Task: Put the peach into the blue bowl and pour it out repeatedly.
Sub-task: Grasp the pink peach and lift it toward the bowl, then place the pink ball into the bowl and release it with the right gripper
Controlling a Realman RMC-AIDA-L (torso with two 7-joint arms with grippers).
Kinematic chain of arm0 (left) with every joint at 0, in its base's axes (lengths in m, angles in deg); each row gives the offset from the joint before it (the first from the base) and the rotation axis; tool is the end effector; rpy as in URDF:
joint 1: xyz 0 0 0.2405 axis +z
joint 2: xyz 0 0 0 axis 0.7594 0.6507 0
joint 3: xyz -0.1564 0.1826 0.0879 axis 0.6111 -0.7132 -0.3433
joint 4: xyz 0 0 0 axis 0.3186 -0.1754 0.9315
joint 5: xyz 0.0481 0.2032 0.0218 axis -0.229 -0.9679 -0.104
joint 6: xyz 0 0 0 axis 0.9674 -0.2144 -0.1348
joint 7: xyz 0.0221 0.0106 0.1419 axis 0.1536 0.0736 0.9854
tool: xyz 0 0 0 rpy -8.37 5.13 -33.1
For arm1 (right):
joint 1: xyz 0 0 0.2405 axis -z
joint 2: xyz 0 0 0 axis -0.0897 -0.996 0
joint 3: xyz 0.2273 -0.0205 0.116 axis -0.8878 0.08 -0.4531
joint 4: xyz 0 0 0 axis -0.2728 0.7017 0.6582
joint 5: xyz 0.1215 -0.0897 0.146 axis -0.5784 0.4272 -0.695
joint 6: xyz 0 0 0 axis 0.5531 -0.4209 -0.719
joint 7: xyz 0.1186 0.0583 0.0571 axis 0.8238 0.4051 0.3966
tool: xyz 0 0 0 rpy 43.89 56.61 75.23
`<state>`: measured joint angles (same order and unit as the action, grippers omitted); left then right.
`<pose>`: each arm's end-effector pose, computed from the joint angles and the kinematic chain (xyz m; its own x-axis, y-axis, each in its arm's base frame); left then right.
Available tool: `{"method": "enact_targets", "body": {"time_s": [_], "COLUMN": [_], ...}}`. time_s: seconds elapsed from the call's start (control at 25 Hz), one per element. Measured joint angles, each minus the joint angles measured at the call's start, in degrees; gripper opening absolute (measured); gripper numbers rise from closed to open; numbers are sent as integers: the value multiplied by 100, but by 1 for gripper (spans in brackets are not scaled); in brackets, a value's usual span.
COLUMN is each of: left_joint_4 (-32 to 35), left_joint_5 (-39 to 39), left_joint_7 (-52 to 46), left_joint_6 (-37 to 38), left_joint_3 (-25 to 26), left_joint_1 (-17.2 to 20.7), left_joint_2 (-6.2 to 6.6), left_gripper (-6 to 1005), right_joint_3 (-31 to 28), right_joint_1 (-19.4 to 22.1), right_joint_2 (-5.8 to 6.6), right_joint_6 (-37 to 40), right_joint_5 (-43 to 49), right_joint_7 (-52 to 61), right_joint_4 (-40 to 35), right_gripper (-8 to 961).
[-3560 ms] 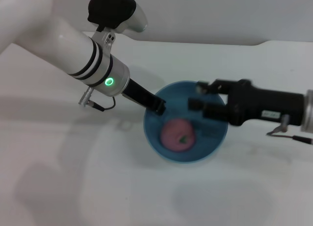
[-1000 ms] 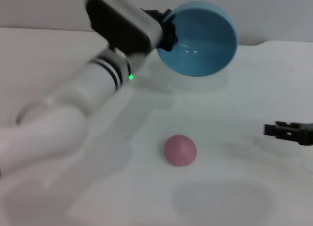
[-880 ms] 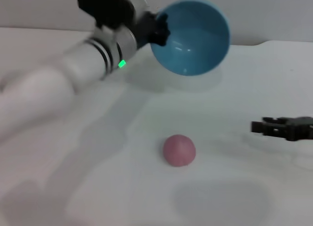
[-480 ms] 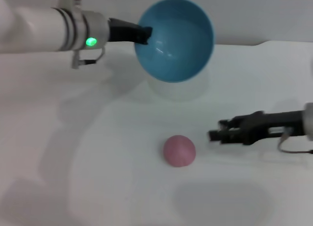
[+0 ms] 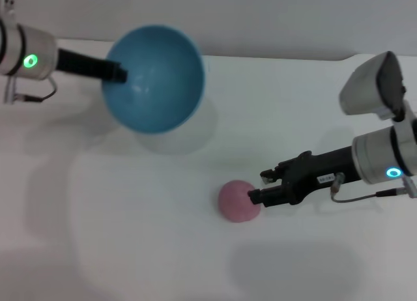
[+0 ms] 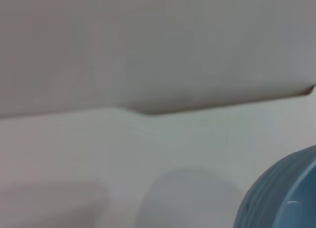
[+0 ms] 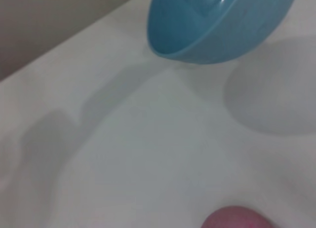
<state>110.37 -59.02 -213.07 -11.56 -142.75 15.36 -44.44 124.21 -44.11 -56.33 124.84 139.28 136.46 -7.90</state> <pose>-0.2595 0.4076 0.0459 0.5171 0.7896 0.3303 0.8243 -0.3556 -0.4405 0.2138 0.3511 -0.0832 0.8415 -0.5361 -0.0667 -0.5397 -0.8395 -0.0630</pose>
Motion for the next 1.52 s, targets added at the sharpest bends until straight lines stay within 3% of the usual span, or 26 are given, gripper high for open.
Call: {"method": "enact_targets", "body": {"time_s": [0.16, 0.4, 0.76, 0.84, 1.0, 1.24, 1.4, 1.52], "left_joint_4": [52, 78, 94, 96, 96, 73, -221, -399], "left_joint_5": [-339, -703, -727, -727, -731, -730, -729, -717], "left_joint_7": [-201, -407, -487, -489, -491, -492, -495, -612], "left_joint_6": [181, 433, 508, 508, 479, 513, 562, 572], "left_joint_3": [36, 47, 55, 56, 56, -10, -222, -616], "left_joint_1": [64, 100, 88, 89, 56, -35, -231, -400], "left_joint_2": [13, -42, -76, -101, -173, -293, -331, -354], "left_gripper": [-1, -1, -1, -1, 0, 0, 0, -1], "right_joint_3": [668, 2241, 2809, 2761, 2336, 1474, 689, 65], "right_joint_1": [-57, -82, -148, -94, 235, 805, 1475, 1750], "right_joint_2": [-13, -15, 1, 13, 40, 85, 65, 38], "right_joint_6": [-462, -1703, -2050, -2062, -1976, -1630, -1468, -1047], "right_joint_5": [-401, -1085, -1099, -1109, -1136, -1106, -1076, -1089], "right_joint_7": [7, 38, 369, 375, 382, 364, 180, -10], "right_joint_4": [98, 138, 104, 60, -266, -830, -1617, -2122], "right_gripper": [588, 586, 578, 576, 368, 162, 129, 107]}}
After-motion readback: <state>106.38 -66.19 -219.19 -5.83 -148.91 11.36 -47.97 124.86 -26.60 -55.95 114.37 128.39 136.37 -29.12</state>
